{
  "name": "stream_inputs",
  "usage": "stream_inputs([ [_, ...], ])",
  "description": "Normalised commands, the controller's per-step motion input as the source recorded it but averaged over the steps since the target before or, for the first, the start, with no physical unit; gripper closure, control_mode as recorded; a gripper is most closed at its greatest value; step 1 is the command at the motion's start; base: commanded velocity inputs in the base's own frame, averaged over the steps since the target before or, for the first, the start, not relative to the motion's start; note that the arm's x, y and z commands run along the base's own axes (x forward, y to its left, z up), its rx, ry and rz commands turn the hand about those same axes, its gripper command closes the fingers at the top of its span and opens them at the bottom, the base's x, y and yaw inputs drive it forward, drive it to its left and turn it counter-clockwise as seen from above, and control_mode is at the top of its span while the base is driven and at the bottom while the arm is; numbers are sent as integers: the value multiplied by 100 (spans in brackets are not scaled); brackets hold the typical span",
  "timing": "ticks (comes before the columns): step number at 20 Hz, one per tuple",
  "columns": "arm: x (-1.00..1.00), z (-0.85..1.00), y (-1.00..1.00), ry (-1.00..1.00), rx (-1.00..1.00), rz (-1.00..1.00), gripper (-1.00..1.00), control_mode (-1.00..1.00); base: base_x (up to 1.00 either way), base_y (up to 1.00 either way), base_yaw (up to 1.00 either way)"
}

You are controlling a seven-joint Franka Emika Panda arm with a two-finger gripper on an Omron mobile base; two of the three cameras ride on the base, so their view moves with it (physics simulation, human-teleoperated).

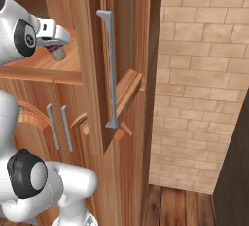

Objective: Restock the canned food cabinet by taking the new fresh canned food from the counter and placing it in the cabinet. Then, take the old canned food from the cabinet and place it on the counter.

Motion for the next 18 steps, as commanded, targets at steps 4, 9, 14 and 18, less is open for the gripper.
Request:
stream_inputs([
  [4, 14, -51, -26, -2, -2, 0, -100, -100, 0, 0, 0],
  [9, 5, -11, -5, -8, -2, 0, -100, -100, 0, 0, 0],
  [14, 9, -3, -1, -14, -4, 0, -100, -100, 0, 0, 0],
  [18, 19, -2, -4, -20, -7, 0, -100, -100, 0, 0, 0],
])
